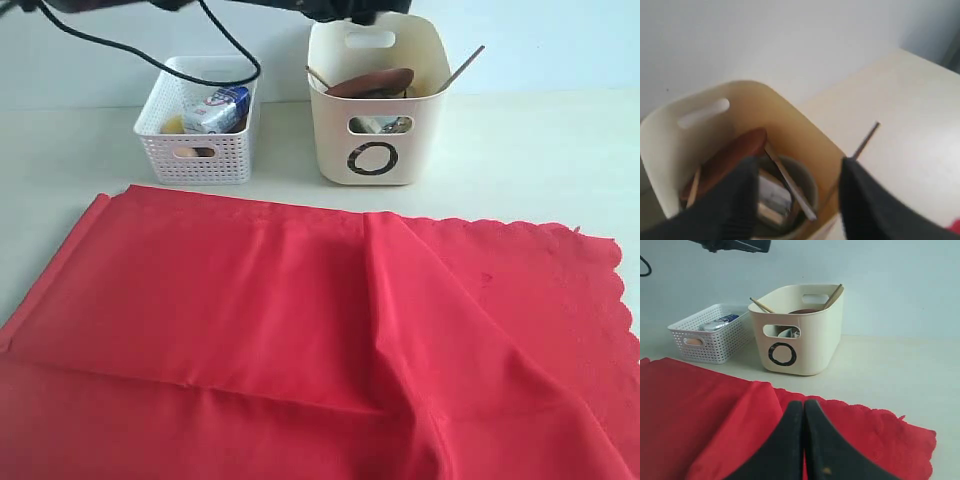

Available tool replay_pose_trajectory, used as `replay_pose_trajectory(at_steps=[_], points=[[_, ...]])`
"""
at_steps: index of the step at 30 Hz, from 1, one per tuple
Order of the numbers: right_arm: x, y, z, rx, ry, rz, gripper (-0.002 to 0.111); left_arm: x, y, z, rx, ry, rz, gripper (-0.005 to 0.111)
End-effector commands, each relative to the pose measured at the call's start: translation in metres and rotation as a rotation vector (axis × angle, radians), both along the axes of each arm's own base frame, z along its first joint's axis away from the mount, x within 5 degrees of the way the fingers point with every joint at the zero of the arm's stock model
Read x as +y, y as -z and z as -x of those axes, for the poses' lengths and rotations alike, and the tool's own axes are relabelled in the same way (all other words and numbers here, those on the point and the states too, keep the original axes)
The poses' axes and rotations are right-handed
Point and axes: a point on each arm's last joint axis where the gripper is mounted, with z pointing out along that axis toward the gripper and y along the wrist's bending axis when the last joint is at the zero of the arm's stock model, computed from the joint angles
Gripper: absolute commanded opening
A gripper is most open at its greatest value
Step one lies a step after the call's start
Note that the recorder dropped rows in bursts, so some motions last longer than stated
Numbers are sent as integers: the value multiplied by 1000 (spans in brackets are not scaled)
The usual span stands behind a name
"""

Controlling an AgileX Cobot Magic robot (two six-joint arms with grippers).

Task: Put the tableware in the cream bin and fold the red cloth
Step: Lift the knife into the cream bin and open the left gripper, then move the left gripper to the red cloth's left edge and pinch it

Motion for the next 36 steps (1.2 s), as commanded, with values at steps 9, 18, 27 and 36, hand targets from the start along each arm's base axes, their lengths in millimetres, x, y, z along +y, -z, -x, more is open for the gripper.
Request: replay_pose_trajectory(at_steps=[9, 18, 27, 36], points=[[0, 1, 0, -5, -1, -1, 0, 59, -24, 48, 346, 249, -204, 1], [0, 1, 0, -5, -1, -1, 0, 118, -1, 87, 437, 144, -342, 1], [0, 1, 0, -5, -1, -1, 0, 190, 41, 94, 606, -34, -359, 1], [0, 1, 0, -5, -1, -1, 0, 204, 95, 95, 672, -178, -362, 1]])
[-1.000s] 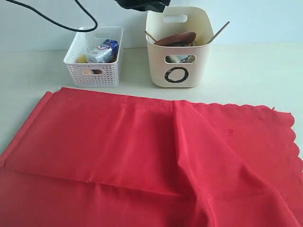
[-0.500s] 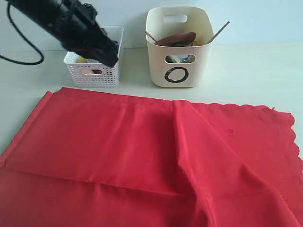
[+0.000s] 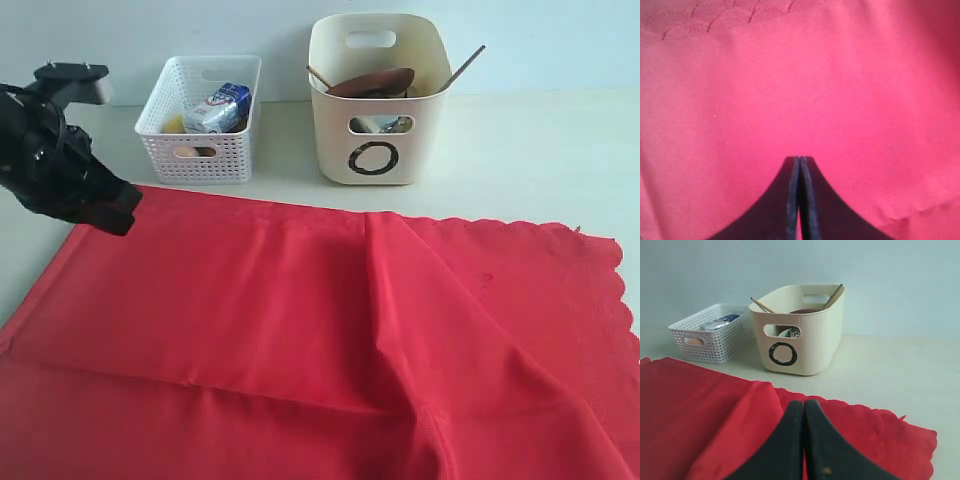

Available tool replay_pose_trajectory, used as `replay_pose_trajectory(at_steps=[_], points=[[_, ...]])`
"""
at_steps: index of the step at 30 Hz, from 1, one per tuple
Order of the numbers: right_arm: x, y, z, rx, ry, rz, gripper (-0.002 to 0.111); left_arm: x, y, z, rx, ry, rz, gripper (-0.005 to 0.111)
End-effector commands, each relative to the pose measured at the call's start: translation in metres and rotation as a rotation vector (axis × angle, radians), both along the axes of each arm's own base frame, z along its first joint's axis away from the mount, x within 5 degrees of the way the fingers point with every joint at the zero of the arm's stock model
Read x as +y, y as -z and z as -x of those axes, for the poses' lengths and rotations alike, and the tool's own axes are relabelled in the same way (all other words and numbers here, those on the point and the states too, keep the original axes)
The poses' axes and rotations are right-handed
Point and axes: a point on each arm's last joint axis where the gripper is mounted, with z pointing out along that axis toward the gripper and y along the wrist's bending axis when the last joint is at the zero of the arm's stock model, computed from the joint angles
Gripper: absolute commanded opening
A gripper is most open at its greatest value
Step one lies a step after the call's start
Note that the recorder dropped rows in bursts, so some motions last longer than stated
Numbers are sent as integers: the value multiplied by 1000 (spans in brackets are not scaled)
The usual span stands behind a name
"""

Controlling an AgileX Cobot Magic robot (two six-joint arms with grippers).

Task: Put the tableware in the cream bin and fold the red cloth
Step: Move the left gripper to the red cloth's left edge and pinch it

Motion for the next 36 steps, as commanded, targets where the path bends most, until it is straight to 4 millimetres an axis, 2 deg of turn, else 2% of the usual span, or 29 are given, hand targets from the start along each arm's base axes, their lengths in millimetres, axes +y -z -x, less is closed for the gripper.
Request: replay_pose_trajectory(at_steps=[1, 3, 7, 9, 13, 21, 30, 36], points=[[0, 1, 0, -5, -1, -1, 0, 2, 14, -3, 2, -57, -10, 4], [0, 1, 0, -5, -1, -1, 0, 4, 19, -4, 22, -82, -32, 13], [0, 1, 0, -5, -1, -1, 0, 11, 31, -10, 24, -139, -110, 49], [0, 1, 0, -5, -1, -1, 0, 14, 38, -13, 24, -169, -142, 61], [0, 1, 0, -5, -1, -1, 0, 17, 58, -22, 9, -196, -190, 73], [0, 1, 0, -5, -1, -1, 0, 17, 101, -31, 29, -184, -228, 83], [0, 1, 0, -5, -1, -1, 0, 18, 144, -27, 135, -172, -263, 83], [0, 1, 0, -5, -1, -1, 0, 19, 170, -23, 194, -166, -283, 77]])
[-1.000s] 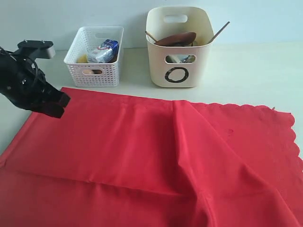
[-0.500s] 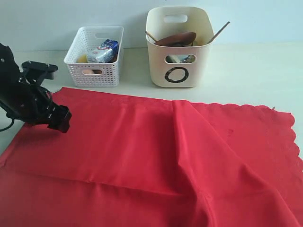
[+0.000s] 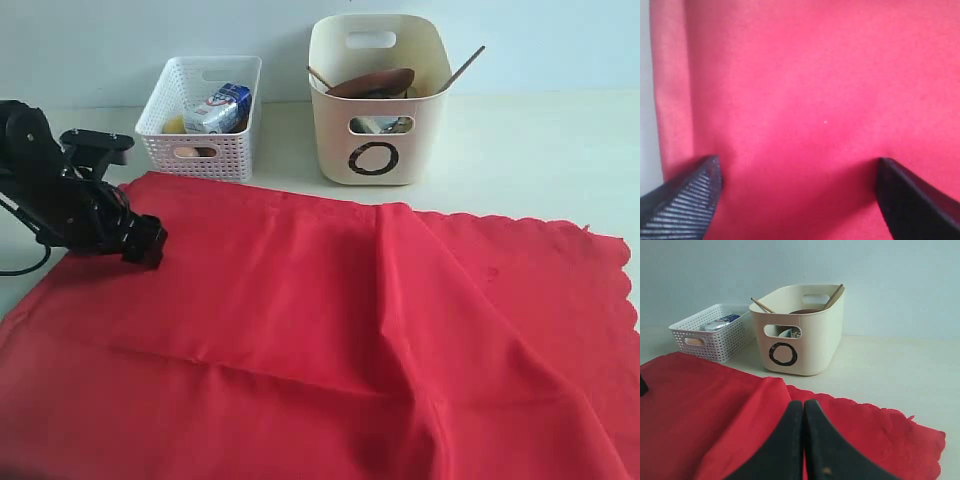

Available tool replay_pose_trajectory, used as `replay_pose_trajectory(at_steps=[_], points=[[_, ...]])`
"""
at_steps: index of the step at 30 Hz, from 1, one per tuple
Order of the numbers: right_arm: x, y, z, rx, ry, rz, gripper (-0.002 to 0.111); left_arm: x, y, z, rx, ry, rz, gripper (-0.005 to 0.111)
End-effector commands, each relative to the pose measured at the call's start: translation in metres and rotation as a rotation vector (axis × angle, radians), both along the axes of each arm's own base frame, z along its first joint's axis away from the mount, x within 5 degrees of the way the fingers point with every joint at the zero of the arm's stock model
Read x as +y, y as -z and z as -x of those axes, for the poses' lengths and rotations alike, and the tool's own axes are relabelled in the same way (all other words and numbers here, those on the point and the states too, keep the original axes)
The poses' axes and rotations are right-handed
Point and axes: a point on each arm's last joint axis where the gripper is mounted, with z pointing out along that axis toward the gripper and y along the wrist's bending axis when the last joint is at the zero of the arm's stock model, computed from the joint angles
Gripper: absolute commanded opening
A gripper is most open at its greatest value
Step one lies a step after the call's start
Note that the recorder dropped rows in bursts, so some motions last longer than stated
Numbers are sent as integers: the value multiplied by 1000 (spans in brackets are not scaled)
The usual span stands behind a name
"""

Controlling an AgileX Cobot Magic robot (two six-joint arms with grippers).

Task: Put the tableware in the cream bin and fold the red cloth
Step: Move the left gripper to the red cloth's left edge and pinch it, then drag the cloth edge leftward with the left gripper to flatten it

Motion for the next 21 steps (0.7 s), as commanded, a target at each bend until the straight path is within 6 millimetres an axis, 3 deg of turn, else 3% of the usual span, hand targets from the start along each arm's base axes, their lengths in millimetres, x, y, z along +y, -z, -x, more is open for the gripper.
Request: replay_pose_trajectory(at_steps=[1, 6, 8, 10, 13, 21], points=[[0, 1, 0, -5, -1, -1, 0, 6, 58, 20, 189, 32, -65, 76], [0, 1, 0, -5, -1, -1, 0, 6, 59, 21, 191, 32, -66, 76], [0, 1, 0, -5, -1, -1, 0, 6, 59, 21, 191, 32, -66, 69], [0, 1, 0, -5, -1, -1, 0, 7, 59, 21, 198, 32, -67, 48], [0, 1, 0, -5, -1, -1, 0, 7, 59, 23, 219, 36, -71, 4], [0, 1, 0, -5, -1, -1, 0, 12, 59, 28, 286, -21, -79, 0]])
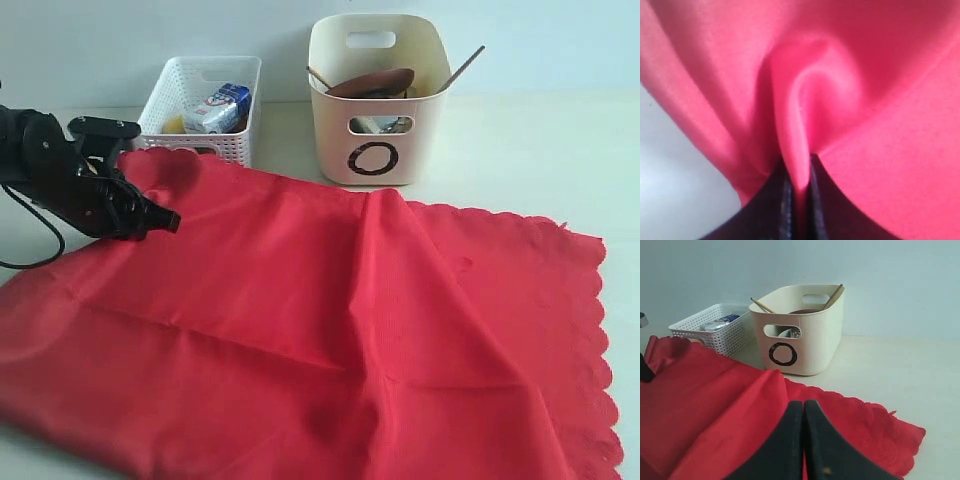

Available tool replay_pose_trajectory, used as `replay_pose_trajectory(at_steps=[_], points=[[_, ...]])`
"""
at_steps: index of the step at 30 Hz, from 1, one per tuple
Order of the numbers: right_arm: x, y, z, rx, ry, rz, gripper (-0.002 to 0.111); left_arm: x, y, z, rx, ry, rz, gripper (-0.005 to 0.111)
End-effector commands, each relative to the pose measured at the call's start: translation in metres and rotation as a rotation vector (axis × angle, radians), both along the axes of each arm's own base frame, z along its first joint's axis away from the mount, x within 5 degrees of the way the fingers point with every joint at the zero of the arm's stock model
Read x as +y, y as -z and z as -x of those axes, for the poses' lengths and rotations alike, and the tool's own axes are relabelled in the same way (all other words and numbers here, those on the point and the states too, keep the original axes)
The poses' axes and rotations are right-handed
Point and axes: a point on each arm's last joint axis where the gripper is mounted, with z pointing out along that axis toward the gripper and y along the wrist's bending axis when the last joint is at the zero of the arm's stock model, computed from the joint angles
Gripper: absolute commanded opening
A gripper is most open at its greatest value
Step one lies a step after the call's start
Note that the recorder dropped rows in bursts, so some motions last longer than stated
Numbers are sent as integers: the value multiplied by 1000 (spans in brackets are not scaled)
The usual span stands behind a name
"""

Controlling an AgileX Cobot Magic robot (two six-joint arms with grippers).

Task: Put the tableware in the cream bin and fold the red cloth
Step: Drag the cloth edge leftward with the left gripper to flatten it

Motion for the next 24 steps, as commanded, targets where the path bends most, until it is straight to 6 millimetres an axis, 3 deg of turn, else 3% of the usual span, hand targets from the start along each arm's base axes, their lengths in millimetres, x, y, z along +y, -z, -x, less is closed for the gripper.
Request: replay_pose_trajectory(at_steps=[1, 6, 13, 19, 24], points=[[0, 1, 0, -5, -1, -1, 0, 17, 50, 44, 411, -2, -95, 0], [0, 1, 0, -5, -1, -1, 0, 33, 44, 47, 396, -68, -81, 0], [0, 1, 0, -5, -1, -1, 0, 55, 17, 48, 289, -160, -46, 0], [0, 1, 0, -5, -1, -1, 0, 55, -2, 49, 230, -165, -31, 0], [0, 1, 0, -5, -1, -1, 0, 55, -3, 51, 226, -168, -29, 0]])
